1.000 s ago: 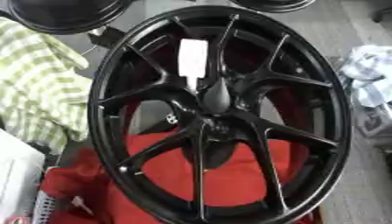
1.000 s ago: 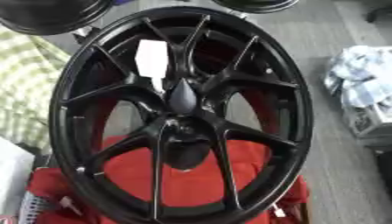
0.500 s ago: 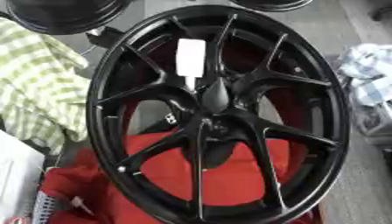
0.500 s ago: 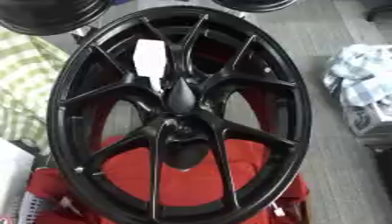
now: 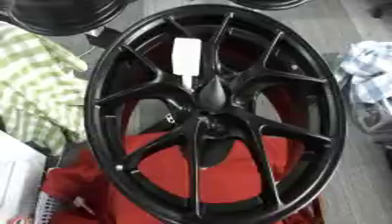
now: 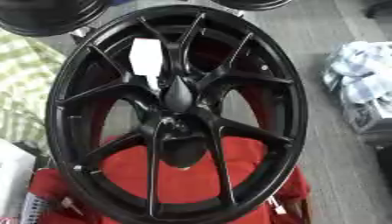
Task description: Pull the pin out of the wheel hub.
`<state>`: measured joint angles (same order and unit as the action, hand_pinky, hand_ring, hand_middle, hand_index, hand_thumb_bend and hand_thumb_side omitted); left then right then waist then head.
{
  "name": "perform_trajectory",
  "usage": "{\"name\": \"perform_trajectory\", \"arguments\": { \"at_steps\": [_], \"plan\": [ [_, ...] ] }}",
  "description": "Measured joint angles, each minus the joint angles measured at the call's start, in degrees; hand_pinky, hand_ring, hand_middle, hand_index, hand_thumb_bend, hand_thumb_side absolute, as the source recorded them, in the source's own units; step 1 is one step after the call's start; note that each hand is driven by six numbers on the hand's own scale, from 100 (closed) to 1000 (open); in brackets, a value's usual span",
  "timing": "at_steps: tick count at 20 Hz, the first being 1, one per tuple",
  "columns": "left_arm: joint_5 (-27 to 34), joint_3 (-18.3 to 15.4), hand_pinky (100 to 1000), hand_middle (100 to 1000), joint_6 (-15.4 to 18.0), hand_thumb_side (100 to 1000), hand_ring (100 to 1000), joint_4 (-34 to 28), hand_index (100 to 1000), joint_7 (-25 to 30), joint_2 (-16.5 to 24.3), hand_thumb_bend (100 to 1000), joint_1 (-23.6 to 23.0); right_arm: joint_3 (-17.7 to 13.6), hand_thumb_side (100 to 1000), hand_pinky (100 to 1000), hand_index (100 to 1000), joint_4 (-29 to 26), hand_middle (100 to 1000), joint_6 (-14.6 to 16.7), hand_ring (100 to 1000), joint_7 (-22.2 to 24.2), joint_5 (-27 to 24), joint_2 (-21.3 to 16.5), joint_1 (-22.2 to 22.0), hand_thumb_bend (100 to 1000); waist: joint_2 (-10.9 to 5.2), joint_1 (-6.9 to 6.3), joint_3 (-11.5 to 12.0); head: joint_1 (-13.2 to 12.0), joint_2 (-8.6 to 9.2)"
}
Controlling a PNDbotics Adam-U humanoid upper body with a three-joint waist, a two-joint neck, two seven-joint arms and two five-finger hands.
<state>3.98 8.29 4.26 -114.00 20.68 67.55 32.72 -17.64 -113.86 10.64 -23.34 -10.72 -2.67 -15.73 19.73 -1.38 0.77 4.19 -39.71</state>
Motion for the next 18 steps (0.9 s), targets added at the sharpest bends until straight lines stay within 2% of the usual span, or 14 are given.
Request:
{"name": "perform_trajectory", "arguments": {
  "at_steps": [6,10,11,12,15,18],
  "plan": [
    [-2.18,2.17,715,680,0.49,455,731,-0.02,796,10.20,1.54,100,3.74,0.00,609,961,738,0.00,799,0.01,812,-0.01,0.66,-0.28,-0.47,100,-0.16,-0.72,-0.30,0.71,-0.01],
    [-4.05,5.30,719,690,1.45,493,738,-0.02,802,15.84,1.49,100,7.96,0.08,618,961,739,0.00,800,-0.15,813,0.12,1.03,-0.55,-0.50,100,-0.19,-0.75,-0.44,0.98,0.02],
    [-4.34,6.21,719,690,1.41,494,737,-0.02,803,16.89,1.40,100,9.28,0.18,594,961,739,0.00,800,-0.24,813,0.16,1.06,-0.59,-0.52,100,-0.19,-0.75,-0.46,0.99,0.04],
    [-4.50,7.08,718,691,1.24,504,739,-0.02,805,17.77,1.21,100,10.54,0.30,619,961,739,0.00,800,-0.35,813,0.19,1.08,-0.60,-0.54,100,-0.19,-0.75,-0.47,1.01,0.05],
    [-4.51,9.46,715,691,-0.29,509,738,-0.02,807,19.87,-0.12,100,14.37,0.43,624,961,739,0.00,800,-0.61,813,0.33,1.35,-0.60,-0.74,100,-0.20,-0.73,-0.45,1.16,0.05],
    [-3.99,11.78,709,695,-3.20,547,741,-0.02,823,21.26,-2.15,100,18.78,0.71,634,961,740,0.00,801,-0.92,814,0.40,1.47,-0.60,-0.92,100,-0.27,-0.73,-0.23,1.24,0.06]
  ]
}}
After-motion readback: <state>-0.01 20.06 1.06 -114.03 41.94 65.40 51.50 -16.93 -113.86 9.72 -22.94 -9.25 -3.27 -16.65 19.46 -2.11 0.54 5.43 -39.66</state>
